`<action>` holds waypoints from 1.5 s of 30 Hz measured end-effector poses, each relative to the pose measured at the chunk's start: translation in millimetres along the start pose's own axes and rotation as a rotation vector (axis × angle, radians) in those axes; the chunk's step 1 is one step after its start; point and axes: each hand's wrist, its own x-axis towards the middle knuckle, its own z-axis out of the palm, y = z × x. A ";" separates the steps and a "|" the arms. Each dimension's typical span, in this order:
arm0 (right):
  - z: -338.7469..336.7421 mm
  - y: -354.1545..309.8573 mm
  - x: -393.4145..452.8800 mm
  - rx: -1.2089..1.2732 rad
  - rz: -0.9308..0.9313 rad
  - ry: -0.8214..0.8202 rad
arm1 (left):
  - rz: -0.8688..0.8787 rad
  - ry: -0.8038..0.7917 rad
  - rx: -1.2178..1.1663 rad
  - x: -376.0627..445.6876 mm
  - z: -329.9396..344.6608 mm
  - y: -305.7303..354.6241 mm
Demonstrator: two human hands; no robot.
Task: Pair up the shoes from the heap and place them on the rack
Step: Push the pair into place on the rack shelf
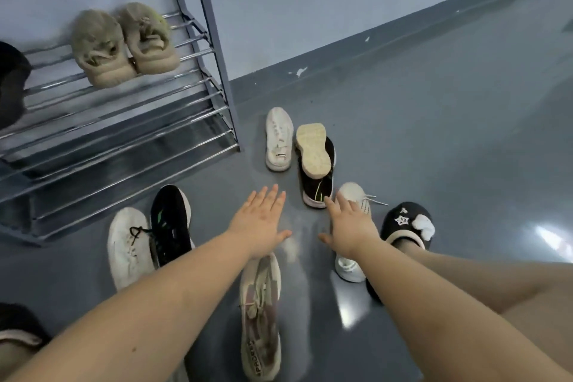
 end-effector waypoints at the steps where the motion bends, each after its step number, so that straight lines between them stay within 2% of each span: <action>1: 3.2 6.0 1.8 -0.001 0.007 -0.009 | 0.006 -0.017 0.000 3.4 3.7 4.1; 11: 30.1 75.5 15.7 -0.078 0.162 -0.102 | 0.032 -0.164 -0.003 44.3 33.1 38.3; 17: 36.4 82.8 48.1 0.013 0.166 -0.138 | 0.057 -0.216 -0.033 79.2 47.0 54.4; 24: 78.0 90.9 75.8 0.412 0.357 -0.249 | 0.021 -0.301 -0.181 123.1 62.1 59.5; 32: 99.1 100.8 91.3 0.665 0.467 -0.168 | -0.090 -0.442 -0.441 165.8 99.2 88.2; 38: 101.1 98.3 87.3 0.851 0.540 -0.097 | -0.312 -0.354 -0.874 161.3 103.7 106.0; 42: 101.1 76.7 71.7 1.172 0.678 -0.092 | -0.322 -0.315 -0.942 135.4 92.4 85.3; 45: 87.6 51.7 54.1 1.315 0.654 -0.075 | -0.303 -0.267 -0.948 110.1 84.0 67.3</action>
